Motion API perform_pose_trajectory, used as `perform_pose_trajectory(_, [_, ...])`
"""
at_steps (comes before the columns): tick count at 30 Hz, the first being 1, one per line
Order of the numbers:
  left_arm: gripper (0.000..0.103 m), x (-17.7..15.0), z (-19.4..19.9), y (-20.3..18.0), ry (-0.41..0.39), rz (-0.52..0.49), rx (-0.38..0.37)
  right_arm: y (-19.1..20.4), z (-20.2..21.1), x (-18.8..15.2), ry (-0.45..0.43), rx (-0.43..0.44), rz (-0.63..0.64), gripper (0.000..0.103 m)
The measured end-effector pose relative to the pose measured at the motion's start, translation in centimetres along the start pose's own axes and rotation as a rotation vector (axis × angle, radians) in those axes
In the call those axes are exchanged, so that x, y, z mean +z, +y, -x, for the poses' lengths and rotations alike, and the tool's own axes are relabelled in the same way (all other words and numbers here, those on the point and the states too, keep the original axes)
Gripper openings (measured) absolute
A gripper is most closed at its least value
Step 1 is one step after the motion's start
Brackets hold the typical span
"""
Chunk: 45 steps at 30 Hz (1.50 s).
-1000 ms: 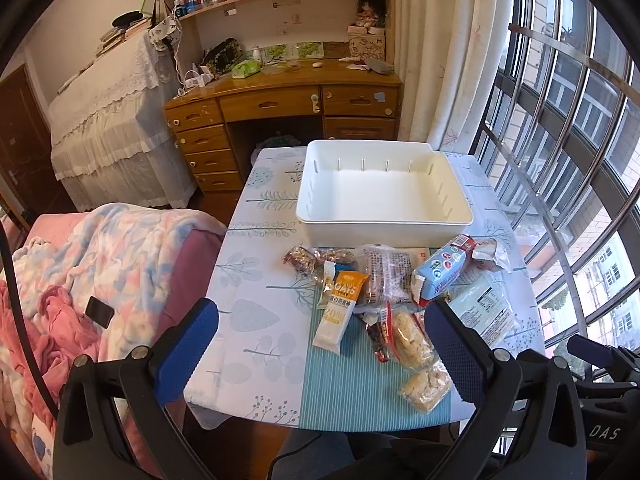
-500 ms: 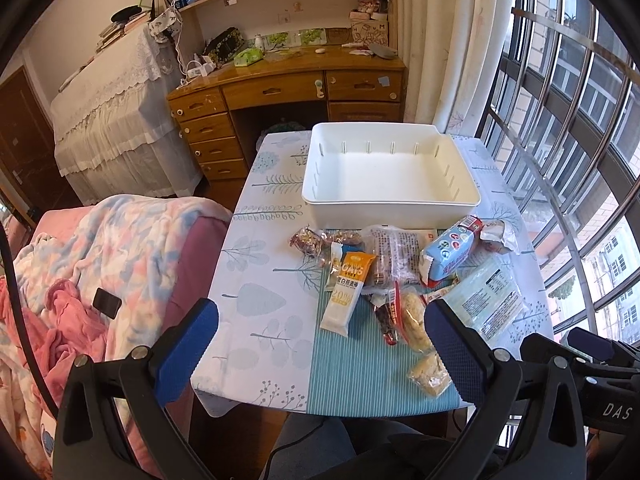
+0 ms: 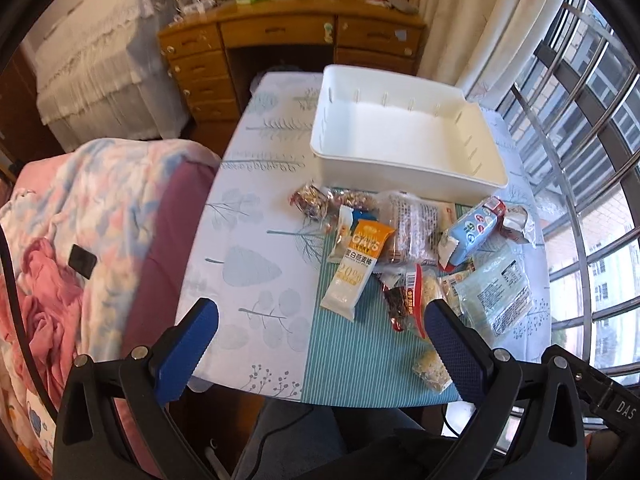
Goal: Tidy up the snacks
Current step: 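Move both tools toward the snack pile in front of the white tray, then grasp the OATS bar with the left tool while the right tool grasps a rice-cracker bag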
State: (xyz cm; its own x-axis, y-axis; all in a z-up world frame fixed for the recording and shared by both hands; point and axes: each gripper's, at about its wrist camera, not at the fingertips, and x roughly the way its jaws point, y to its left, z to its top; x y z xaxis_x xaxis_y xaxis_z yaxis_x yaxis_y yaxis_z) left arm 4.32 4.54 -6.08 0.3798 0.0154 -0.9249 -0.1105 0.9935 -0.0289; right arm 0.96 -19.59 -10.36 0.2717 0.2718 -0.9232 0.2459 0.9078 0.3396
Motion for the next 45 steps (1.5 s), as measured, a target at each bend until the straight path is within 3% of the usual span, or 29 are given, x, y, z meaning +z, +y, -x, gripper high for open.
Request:
perform_pose_trajectory(10, [0.102,2.3,-5.6,0.4,0.131,-0.132,-0.055,-2.0,-5.2,-0.3,0.157,0.021,-0.315,0.096])
perform_pose_trajectory(14, [0.1,2.6,-8.4,-0.1,0.187,-0.206,-0.011,-2.7,-7.2,-1.2,0.194,0.0,-0.429,0.096])
perform_pose_trajectory(23, [0.1,1.8,-15.9,-1.7,0.32,-0.299,-0.076,-4.3,-11.7,-3.2,0.266,-0.074,-0.554,0.095])
perform_pose_trajectory(33, [0.1,1.6,-20.8,-3.1,0.362,-0.305,-0.087,-4.6,-16.9,-3.6,0.338,-0.15,-0.527,0.09])
perform_pose_trajectory(45, [0.078,3.9,-23.7,-3.7,0.393,-0.267,-0.084,-3.4,-20.3,-0.8,0.389,-0.222,-0.395,0.082])
